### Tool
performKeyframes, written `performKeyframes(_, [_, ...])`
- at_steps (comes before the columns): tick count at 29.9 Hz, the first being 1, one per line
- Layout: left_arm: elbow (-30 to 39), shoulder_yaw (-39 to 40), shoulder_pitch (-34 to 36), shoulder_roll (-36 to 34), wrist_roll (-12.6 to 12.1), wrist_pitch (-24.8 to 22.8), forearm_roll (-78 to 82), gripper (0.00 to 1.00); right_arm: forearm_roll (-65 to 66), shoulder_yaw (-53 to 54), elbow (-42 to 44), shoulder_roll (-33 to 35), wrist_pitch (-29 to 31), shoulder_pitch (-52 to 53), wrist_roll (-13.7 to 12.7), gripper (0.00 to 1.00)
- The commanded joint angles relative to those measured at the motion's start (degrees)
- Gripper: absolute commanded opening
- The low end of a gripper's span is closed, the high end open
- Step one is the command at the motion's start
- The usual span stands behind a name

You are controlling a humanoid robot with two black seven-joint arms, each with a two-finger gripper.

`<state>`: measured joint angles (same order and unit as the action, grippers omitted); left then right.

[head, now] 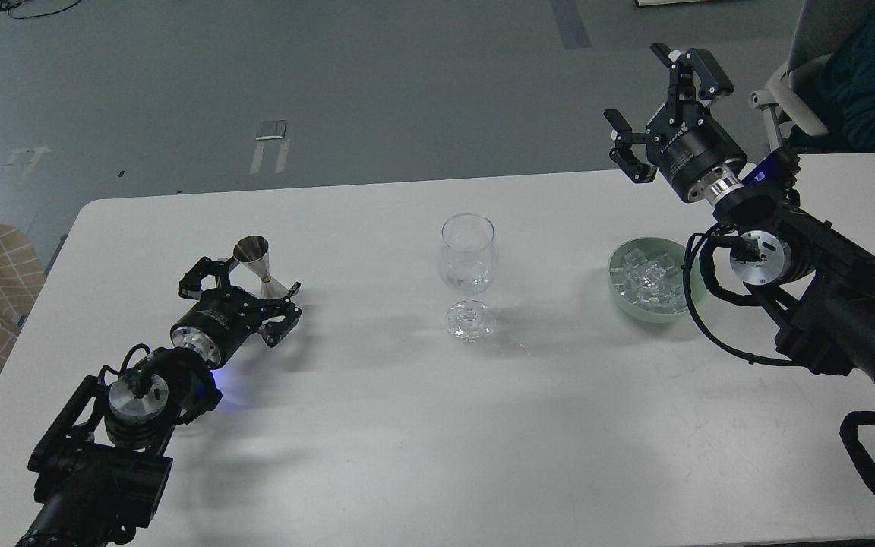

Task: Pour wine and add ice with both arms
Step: 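Open the left gripper and pull it back from the jigger, then reach the right gripper into the glass bowl of ice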

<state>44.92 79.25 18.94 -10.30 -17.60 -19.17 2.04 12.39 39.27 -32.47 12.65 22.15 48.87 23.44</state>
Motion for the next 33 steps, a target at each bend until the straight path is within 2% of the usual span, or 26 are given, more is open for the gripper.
performKeyframes(1, [0.5,0.3,-2.1,-1.9,-1.6,-3.0,-0.1,0.98,0.0,0.0,0.0,0.0,0.0,-0.4,-0.1,1.0])
performKeyframes(5, [0.7,1.3,-4.1,-3.4,-3.1,-4.7,-1.8,0.98,0.0,0.0,-0.2,0.2,0.0,-0.4,0.0,1.0])
performKeyframes(8, [1.0,1.4,-6.9,-5.2,-4.7,-8.2,-2.0,0.98,0.0,0.0,-0.6,0.5,0.0,-0.6,0.0,1.0])
performKeyframes(14, [1.2,1.3,-9.0,-9.8,-4.1,-8.8,-1.6,0.98,0.0,0.0,-2.9,2.5,0.0,-1.0,-0.1,1.0])
performKeyframes(16, [0.7,1.3,-8.8,-11.3,-3.1,-8.8,-1.3,0.98,0.1,-0.1,-4.3,4.2,0.1,-1.1,-0.1,1.0])
performKeyframes(23, [0.5,1.4,-7.3,-19.8,4.5,-8.8,3.7,0.98,2.0,-5.7,-10.7,12.6,-0.2,-0.4,-0.2,1.0])
performKeyframes(24, [0.5,1.4,-6.2,-20.4,7.0,-8.8,5.9,0.98,3.8,-6.9,-12.6,14.8,-0.5,-0.3,-0.2,1.0])
performKeyframes(25, [0.5,1.3,-5.7,-20.6,8.3,-8.8,7.2,0.98,5.3,-7.4,-13.7,15.9,-0.8,-0.3,-0.2,1.0])
performKeyframes(27, [0.5,1.4,-3.3,-20.6,11.7,-8.8,12.6,0.98,12.4,-8.6,-18.1,20.1,-2.7,-0.3,-0.2,1.0])
performKeyframes(29, [0.5,1.4,-2.2,-20.6,13.4,-8.8,14.6,0.98,16.8,-9.2,-20.3,22.1,-4.2,-0.3,-0.2,1.0])
performKeyframes(30, [0.5,1.4,-0.8,-20.5,15.3,-8.8,16.0,0.98,21.1,-9.9,-22.4,23.9,-6.0,-0.4,-0.2,1.0])
performKeyframes(33, [0.5,1.3,2.9,-20.5,17.8,-8.8,18.6,0.98,31.5,-12.6,-27.3,27.6,-11.8,-0.4,-0.2,1.0])
